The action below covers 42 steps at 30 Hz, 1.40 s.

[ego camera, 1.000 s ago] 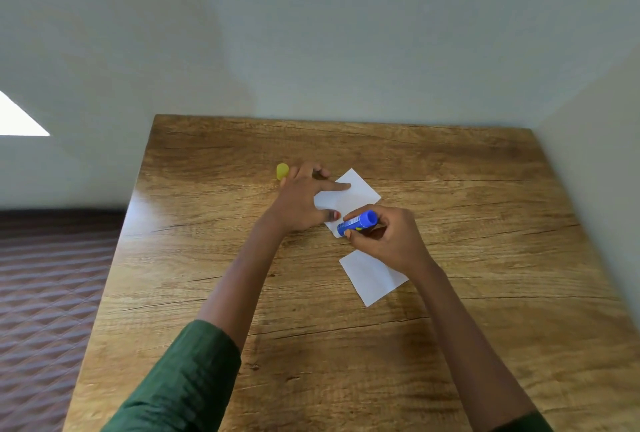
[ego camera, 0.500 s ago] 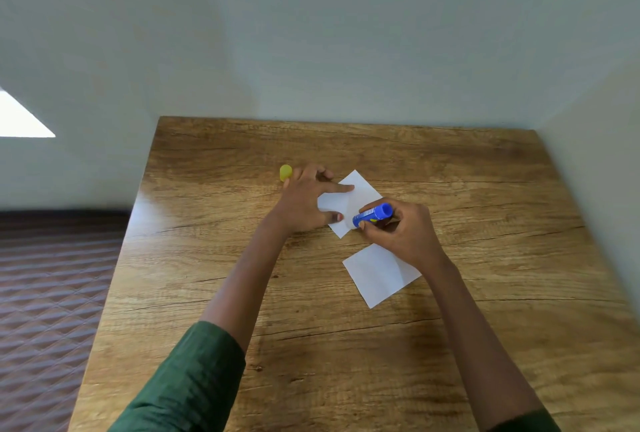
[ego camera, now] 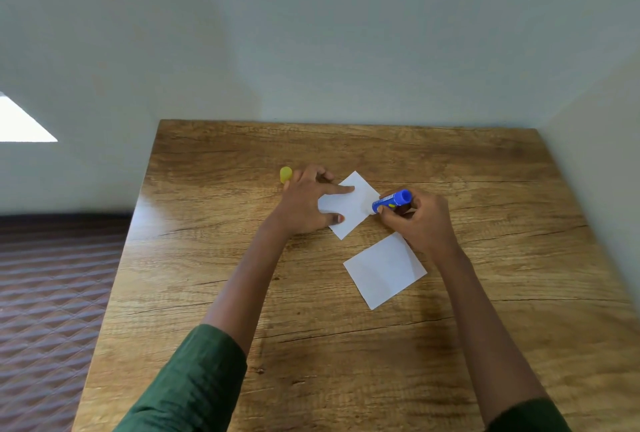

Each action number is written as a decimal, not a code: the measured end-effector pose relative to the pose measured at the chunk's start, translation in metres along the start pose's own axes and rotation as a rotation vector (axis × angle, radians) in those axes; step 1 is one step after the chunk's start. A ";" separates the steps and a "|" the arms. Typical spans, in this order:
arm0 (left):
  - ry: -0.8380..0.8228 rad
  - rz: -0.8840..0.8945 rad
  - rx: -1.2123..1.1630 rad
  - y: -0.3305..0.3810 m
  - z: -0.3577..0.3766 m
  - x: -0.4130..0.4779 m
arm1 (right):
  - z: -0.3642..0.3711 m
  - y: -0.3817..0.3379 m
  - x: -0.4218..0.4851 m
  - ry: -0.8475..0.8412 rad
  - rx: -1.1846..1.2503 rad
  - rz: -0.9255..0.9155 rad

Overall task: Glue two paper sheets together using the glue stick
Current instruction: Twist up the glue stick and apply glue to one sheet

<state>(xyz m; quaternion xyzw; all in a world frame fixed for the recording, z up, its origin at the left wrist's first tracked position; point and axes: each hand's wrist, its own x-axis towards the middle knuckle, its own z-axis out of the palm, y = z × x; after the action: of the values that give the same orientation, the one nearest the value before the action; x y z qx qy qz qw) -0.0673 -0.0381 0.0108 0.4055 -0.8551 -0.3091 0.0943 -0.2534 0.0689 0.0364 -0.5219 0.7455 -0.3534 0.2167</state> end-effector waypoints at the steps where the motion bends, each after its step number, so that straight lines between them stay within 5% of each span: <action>1: 0.001 -0.001 -0.002 0.000 0.000 0.000 | -0.001 0.002 0.001 0.012 -0.015 0.000; 17: 0.023 -0.007 -0.025 0.000 0.001 -0.001 | -0.007 0.013 0.005 0.166 -0.009 0.039; 27: 0.262 0.087 -0.033 0.003 0.013 -0.011 | -0.013 0.016 -0.010 0.282 0.475 0.299; 35: -0.054 0.341 0.213 0.001 -0.008 0.012 | -0.023 0.015 -0.019 0.302 0.558 0.339; 39: -0.207 0.328 0.259 0.005 -0.014 0.023 | -0.026 0.015 -0.019 0.317 0.524 0.322; 42: -0.170 0.288 0.280 0.007 -0.012 0.027 | -0.026 0.017 -0.019 0.312 0.510 0.308</action>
<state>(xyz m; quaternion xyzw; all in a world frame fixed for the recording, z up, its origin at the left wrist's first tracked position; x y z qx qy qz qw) -0.0840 -0.0607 0.0222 0.2611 -0.9436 -0.2036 0.0079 -0.2746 0.0979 0.0398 -0.2716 0.7273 -0.5673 0.2748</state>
